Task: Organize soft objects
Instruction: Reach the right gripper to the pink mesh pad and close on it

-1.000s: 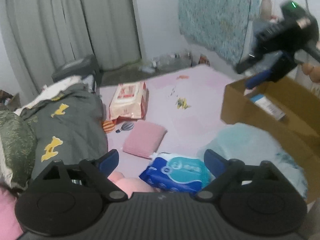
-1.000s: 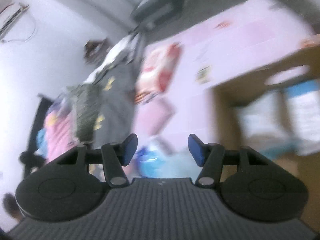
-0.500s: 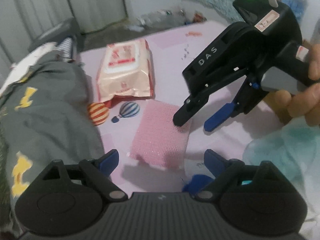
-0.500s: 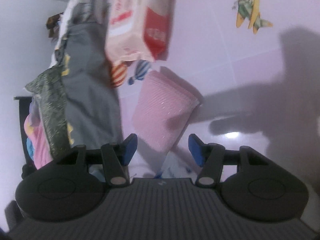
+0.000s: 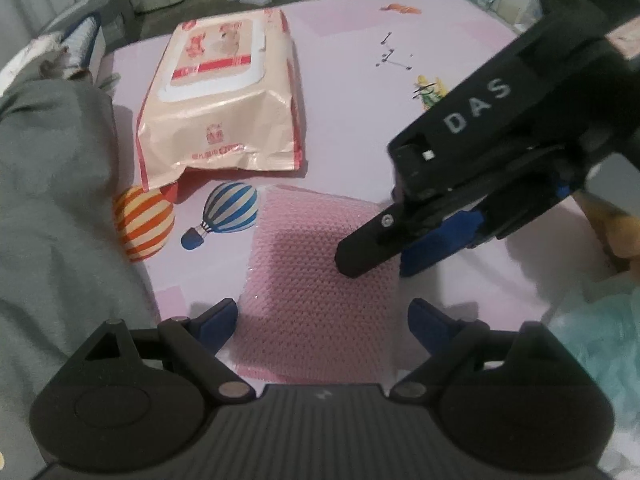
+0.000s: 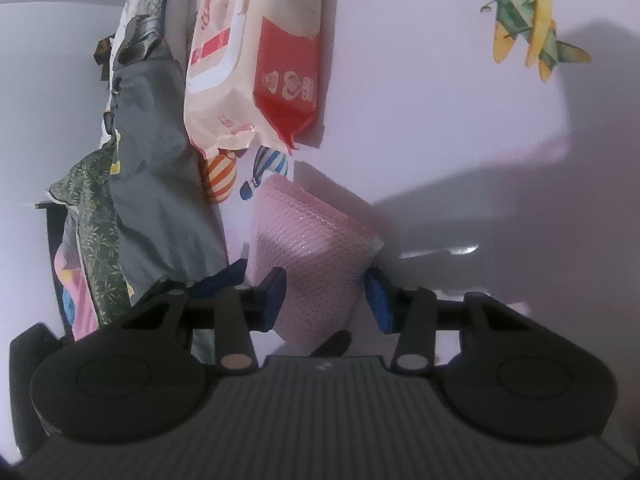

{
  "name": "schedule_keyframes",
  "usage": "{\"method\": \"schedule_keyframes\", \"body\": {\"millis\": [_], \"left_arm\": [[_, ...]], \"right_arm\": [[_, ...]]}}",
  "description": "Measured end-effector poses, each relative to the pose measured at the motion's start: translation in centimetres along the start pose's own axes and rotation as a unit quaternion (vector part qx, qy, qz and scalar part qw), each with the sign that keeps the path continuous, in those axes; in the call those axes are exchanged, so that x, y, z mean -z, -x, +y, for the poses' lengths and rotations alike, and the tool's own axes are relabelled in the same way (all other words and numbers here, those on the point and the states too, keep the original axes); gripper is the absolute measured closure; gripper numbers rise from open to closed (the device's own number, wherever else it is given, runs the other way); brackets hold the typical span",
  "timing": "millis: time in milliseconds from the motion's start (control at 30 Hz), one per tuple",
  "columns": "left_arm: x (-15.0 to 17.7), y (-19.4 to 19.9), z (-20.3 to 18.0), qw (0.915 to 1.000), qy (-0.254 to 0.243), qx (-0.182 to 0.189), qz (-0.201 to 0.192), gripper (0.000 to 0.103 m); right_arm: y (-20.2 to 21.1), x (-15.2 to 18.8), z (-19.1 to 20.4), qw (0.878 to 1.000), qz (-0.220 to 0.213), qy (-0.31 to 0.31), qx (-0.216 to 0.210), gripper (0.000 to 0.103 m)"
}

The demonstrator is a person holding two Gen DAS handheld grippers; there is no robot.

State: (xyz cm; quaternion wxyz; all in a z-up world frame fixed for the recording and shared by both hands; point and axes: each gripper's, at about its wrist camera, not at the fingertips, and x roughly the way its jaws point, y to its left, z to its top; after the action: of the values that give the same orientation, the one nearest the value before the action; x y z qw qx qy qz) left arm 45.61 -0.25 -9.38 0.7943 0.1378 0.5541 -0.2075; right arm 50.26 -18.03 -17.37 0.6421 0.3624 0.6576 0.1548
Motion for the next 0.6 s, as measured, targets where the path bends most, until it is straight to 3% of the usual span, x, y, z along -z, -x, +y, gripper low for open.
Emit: {"method": "schedule_keyframes", "body": {"millis": [333, 600], "left_arm": [[-0.6, 0.6, 1.2, 0.9976, 0.065, 0.019, 0.011, 0.017], [-0.7, 6.0, 0.1, 0.9954, 0.086, 0.020, -0.038, 0.017]], "right_arm": [[0.0, -0.3, 0.0, 1.000, -0.020, 0.012, -0.010, 0.070], [3.5, 0.8, 1.3, 0.998, -0.048, 0.033, -0.038, 0.071]]}}
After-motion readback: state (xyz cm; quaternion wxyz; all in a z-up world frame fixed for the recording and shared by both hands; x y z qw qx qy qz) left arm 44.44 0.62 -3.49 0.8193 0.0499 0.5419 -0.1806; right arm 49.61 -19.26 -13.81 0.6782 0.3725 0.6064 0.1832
